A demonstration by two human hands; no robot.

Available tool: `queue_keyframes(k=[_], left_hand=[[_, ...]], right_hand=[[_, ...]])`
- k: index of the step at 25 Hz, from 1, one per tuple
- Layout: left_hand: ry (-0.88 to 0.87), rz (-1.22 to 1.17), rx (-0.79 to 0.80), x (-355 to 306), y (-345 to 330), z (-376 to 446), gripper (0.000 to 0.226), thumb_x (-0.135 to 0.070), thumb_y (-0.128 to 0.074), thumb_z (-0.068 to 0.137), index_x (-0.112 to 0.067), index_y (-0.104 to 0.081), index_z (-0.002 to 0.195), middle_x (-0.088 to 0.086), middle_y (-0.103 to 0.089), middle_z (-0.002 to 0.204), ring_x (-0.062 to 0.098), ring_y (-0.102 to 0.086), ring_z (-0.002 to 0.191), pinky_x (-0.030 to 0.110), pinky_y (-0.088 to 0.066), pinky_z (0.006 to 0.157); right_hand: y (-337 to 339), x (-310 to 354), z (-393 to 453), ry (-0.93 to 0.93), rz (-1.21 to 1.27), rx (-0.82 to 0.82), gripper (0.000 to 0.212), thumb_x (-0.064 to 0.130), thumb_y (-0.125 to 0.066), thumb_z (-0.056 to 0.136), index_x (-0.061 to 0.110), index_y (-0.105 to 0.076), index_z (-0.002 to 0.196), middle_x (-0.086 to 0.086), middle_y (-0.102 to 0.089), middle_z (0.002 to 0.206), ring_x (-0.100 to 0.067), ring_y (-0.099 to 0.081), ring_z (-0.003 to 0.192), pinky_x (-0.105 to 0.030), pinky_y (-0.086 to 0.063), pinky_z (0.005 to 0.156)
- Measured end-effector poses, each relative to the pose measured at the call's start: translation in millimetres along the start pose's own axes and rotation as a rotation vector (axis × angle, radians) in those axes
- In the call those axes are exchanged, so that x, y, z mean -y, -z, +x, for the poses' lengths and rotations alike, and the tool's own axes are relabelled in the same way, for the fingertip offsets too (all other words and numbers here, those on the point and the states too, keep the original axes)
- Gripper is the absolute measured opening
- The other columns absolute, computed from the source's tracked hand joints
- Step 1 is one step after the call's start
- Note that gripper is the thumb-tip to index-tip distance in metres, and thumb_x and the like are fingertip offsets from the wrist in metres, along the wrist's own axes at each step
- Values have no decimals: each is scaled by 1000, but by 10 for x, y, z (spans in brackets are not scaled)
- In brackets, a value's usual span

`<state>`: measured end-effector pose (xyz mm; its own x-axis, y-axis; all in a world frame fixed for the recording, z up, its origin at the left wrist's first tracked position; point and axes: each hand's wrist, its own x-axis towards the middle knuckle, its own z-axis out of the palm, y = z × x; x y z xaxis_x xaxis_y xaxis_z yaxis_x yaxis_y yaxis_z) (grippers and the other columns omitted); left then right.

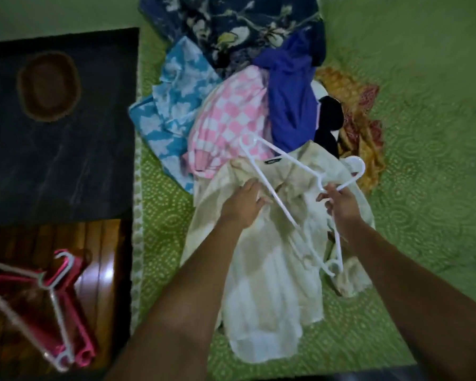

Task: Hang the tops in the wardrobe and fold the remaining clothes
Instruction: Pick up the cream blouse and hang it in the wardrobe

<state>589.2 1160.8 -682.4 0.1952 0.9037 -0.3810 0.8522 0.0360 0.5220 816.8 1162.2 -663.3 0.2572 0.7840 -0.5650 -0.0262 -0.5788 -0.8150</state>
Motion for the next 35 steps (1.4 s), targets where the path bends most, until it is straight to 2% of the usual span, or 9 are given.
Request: queue_keyframes(k=[6,11,16,19,24,27,29,32,35], left_hand=[[272,598,161,201,132,660,54,-43,-26,100,-16,-33,146,10,-28,151,36,-36,132,46,-36,104],[354,652,-80,-68,458,546,31,-10,-42,96,-7,-62,119,13,-53,124,33,-52,113,40,-47,87],[433,511,-3,-314,623,401,41,-13,-62,87,-12,-52,126,7,-30,140,30,-46,118,38,-47,82],[337,439,79,-578,633,333,49,-14,-60,86,-8,-44,132,7,-38,133,31,-54,111,39,-47,79],[267,181,63,-758,789,128,62,-44,-53,89,-15,-37,141,8,-42,139,31,-48,121,39,-42,90],[248,261,22,-648,976,35,68,-59,-44,90,-29,-26,148,8,-50,137,31,-36,131,43,-33,100],[166,356,-45,-544,1040,44,57,-63,-40,90,-31,-42,137,7,-60,121,27,-38,125,43,-28,96],[68,153,121,-508,1096,24,37,-53,-42,95,-22,-59,106,1,-64,97,22,-54,104,40,-33,90],[23,-96,88,-654,1183,-121,25,-33,-48,98,-10,-55,95,6,-60,85,23,-56,81,36,-40,71]], right_hand=[[547,-12,471,56,-42,104,22,14,-46,100,9,-52,80,2,-62,54,0,-39,36,-13,-27,40],[435,-54,561,99,-147,174,28,14,-49,99,13,-56,72,-2,-62,62,0,-49,48,-18,-36,57],[194,222,480,161,-382,315,25,22,-49,99,17,-53,75,-1,-63,68,-12,-57,70,-29,-41,73],[-228,430,379,174,-477,368,23,27,-48,99,18,-51,78,0,-61,69,-15,-54,67,-27,-40,64],[-795,520,203,250,-734,417,22,31,-44,98,14,-58,93,-5,-68,83,-27,-63,81,-43,-49,81],[-700,639,136,244,-576,365,30,36,-44,99,13,-62,98,-1,-68,77,-25,-63,80,-43,-48,82],[-619,745,123,254,-452,412,26,34,-48,98,14,-63,94,1,-67,73,-22,-63,78,-45,-48,83],[-555,916,52,284,-317,516,17,31,-51,98,18,-59,91,-1,-65,81,-21,-61,85,-48,-48,87],[-425,967,-89,660,-653,145,31,40,-51,96,14,-52,112,-2,-54,109,-22,-43,104,-33,-29,85]])
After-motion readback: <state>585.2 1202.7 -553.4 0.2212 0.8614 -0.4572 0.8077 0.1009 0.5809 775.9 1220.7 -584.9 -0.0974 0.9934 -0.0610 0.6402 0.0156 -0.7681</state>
